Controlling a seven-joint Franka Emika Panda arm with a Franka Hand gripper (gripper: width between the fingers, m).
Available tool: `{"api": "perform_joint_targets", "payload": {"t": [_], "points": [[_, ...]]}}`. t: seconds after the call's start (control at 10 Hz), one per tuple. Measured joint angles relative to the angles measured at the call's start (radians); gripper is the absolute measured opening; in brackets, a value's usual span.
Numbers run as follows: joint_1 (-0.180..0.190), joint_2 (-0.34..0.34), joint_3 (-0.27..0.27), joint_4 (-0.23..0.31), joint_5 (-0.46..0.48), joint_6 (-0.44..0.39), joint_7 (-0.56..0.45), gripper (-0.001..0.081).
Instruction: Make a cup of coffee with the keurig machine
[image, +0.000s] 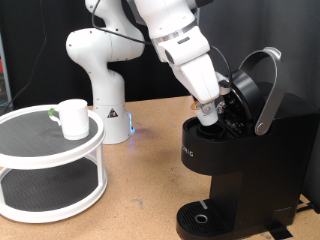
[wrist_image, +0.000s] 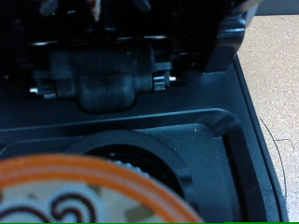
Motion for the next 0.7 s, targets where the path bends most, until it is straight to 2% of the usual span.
{"api": "perform_joint_targets", "payload": {"t": [0.7], "points": [[0.0,0.067,0.016,0.022,-0.026,0.009,0.05,0.0436]]}}
